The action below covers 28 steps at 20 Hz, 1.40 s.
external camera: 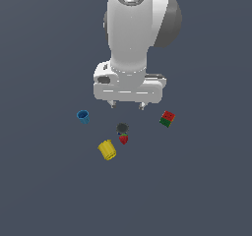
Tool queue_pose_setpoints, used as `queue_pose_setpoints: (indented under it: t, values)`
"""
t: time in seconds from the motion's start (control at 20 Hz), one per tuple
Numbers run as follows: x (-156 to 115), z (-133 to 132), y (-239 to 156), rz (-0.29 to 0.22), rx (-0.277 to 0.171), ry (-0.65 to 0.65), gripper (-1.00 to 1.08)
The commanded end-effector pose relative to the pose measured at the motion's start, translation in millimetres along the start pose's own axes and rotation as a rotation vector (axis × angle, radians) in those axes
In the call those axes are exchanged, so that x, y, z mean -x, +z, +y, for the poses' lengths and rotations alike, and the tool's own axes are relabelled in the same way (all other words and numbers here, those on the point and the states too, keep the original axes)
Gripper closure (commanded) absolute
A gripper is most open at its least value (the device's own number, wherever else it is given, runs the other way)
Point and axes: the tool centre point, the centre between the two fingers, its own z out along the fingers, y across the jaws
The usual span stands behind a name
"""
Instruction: Pick up a designated object from a clutter of objects.
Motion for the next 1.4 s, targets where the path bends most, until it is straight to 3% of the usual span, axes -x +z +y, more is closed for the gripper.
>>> queue_pose_setpoints:
  t: [0.0, 0.7, 1.0, 1.35]
  values:
    - [-3, 1, 24, -0.003, -0.004, 0.048, -0.92]
    - [0, 11, 167, -0.015, -0.008, 0.353, -0.92]
    - [6, 15, 196, -0.017, -0.005, 0.417, -0.92]
    - [8, 16, 202, -0.018, -0.004, 0.429, -0.92]
